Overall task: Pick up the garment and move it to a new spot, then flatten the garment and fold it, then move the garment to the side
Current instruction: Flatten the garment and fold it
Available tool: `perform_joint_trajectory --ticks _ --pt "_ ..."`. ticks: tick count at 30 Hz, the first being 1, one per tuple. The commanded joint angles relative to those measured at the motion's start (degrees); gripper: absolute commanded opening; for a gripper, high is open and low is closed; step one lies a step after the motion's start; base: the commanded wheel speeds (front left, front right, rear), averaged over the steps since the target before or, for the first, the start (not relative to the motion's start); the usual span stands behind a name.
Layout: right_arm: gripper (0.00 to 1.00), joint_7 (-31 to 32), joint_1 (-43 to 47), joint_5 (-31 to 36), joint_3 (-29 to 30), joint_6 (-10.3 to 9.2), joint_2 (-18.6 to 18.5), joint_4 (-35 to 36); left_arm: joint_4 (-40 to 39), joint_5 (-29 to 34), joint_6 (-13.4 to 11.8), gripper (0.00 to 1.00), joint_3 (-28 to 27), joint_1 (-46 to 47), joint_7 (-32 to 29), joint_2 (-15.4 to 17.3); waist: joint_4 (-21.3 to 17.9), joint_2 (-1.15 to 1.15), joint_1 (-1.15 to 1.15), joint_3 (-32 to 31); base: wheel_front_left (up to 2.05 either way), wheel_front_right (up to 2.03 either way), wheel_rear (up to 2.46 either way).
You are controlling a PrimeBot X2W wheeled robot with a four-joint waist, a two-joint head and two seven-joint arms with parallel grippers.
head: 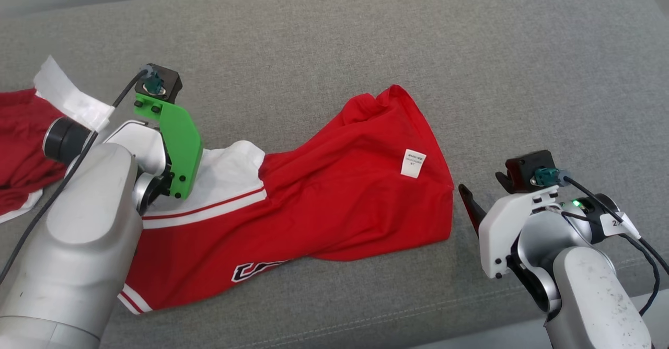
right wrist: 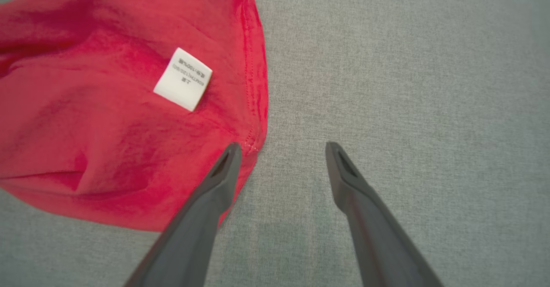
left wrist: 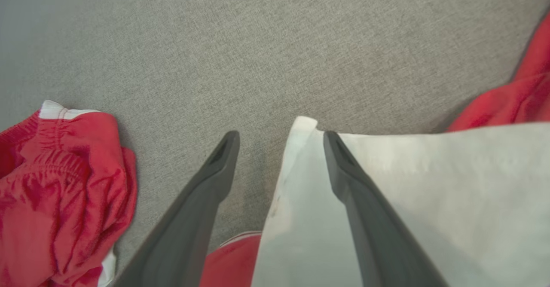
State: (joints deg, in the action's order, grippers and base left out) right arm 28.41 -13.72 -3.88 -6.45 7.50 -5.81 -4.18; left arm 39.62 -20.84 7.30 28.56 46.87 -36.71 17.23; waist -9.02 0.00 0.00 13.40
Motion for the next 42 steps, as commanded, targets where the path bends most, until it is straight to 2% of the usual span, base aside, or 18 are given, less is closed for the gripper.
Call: perform_joint_trajectory --ticks 1,4,8,9,10,12,25,35,42 --pt "1.00 -0.11 -0.91 -0.39 -0.28 -0.02 -0.05 -0.04 0.42 -0.38 0.10 1.00 0.20 1.07 -1.44 0.19 -0.90 0.00 0.00 1.19 0.00 0.00 0.00" --pt "1.00 -0.41 -1.09 -0.64 -0.58 -0.02 0.02 -0.19 0.62 -0.88 -0.40 1.00 0.20 1.90 -3.92 0.33 -1.06 0.00 0.00 1.59 0.00 0.00 0.00" --pt "1.00 -0.23 -1.37 -0.69 -0.93 -0.02 -0.32 -0.49 0.15 -1.32 -1.32 0.88 0.16 2.13 -6.08 0.35 -1.10 0.00 0.00 2.11 0.00 0.00 0.00" --pt "1.00 -0.04 -1.47 -0.73 -1.03 -0.02 -0.42 -0.62 0.07 -1.60 -1.46 0.76 0.03 2.04 -6.59 0.30 -1.09 0.00 0.00 2.27 0.00 0.00 0.00" --pt "1.00 -0.08 -1.62 -0.81 -1.01 -0.02 -0.54 -0.62 -0.18 -1.78 -1.64 0.43 0.00 2.10 -6.82 0.39 -1.05 0.00 0.00 2.57 0.00 0.00 0.00" --pt "1.00 -0.29 -1.96 -0.85 -0.83 -0.02 -0.68 -0.69 -0.58 -1.74 -1.85 0.00 0.19 2.22 -7.10 0.53 -0.90 0.00 0.00 3.11 0.00 0.00 0.00" --pt "1.00 -4.76 2.58 1.49 2.56 -0.02 1.82 -2.57 0.79 -2.62 -1.80 0.00 2.21 1.58 -5.83 -3.45 2.07 0.00 0.00 3.38 0.00 0.00 0.00" --pt "1.00 -6.65 -0.73 3.71 4.49 -0.02 2.72 -5.33 3.06 -3.34 -1.37 0.00 3.00 2.90 -3.52 -5.27 3.08 0.00 0.00 3.62 0.00 0.00 0.00" --pt "1.00 -4.68 -3.44 3.93 3.73 -0.02 2.88 -9.71 4.81 -3.75 -1.01 0.00 3.67 3.75 -2.45 -5.92 3.76 0.00 0.00 4.34 0.00 0.00 0.00"
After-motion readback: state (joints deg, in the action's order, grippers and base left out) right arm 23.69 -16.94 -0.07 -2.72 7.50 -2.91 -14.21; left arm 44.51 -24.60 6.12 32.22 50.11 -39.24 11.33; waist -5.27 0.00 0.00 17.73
